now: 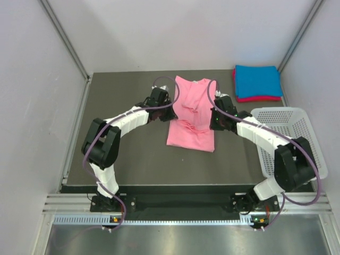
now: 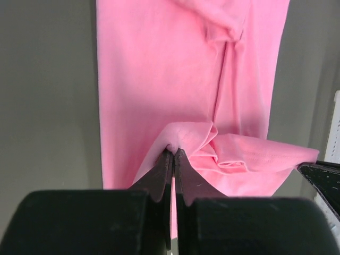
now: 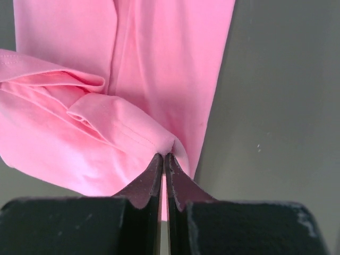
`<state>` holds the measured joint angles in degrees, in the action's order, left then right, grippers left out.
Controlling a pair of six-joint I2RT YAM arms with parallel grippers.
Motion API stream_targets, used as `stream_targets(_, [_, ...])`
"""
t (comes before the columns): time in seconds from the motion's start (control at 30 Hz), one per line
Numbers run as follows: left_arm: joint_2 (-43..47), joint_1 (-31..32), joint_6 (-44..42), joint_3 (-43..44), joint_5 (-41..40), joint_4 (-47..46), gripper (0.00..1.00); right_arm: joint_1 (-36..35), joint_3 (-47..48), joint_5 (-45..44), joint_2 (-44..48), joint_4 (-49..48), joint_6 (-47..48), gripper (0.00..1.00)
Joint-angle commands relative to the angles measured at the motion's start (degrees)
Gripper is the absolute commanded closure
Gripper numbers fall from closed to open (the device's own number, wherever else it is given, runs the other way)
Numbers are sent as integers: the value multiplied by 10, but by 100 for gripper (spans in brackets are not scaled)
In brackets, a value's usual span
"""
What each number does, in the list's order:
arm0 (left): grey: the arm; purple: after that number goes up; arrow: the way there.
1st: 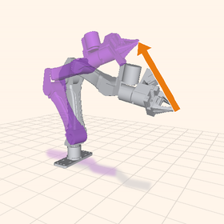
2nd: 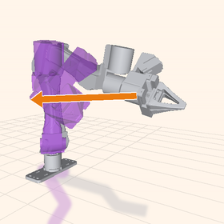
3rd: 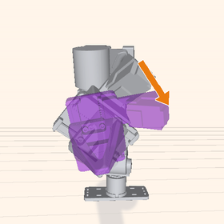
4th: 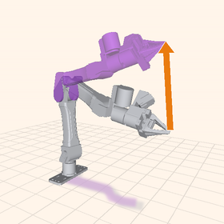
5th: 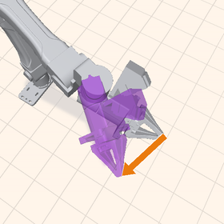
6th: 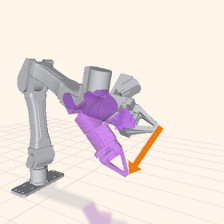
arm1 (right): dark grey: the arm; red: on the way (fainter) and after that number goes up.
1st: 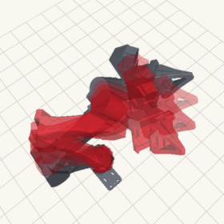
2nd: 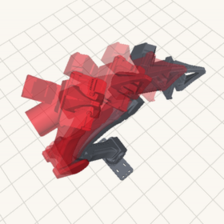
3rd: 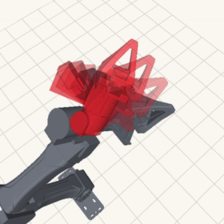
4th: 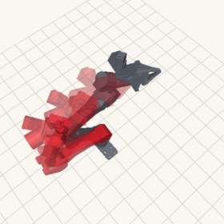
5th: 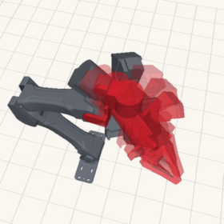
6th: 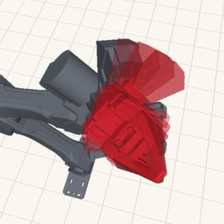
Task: Fold and stack the t-shirts
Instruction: Fold the tshirt
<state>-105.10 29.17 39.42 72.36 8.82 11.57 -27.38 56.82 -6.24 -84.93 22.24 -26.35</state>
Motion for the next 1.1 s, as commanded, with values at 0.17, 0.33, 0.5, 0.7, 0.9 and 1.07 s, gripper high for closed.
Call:
stream_targets(0.17, [-56, -24, -20, 96, 15, -9, 100, 54, 77, 60, -62, -33, 40, 100])
stream_targets(0.33, [-92, -37, -19, 119, 25, -18, 100, 70, 102, 72, -96, -40, 43, 100])
stream_targets(0.5, [-119, -44, -24, 134, 38, -27, 100, 81, 122, 90, -134, -46, 46, 100])
stream_targets(0.7, [-124, -54, -26, 136, 42, -40, 100, 91, 131, 101, -150, -50, 47, 100])
stream_targets(0.9, [-114, -57, -15, 125, 77, -87, 100, 97, 139, 104, -145, -56, 51, 100])
stream_targets(1.07, [-128, -60, -12, 141, 77, -89, 100, 109, 153, 109, -155, -55, 51, 100])
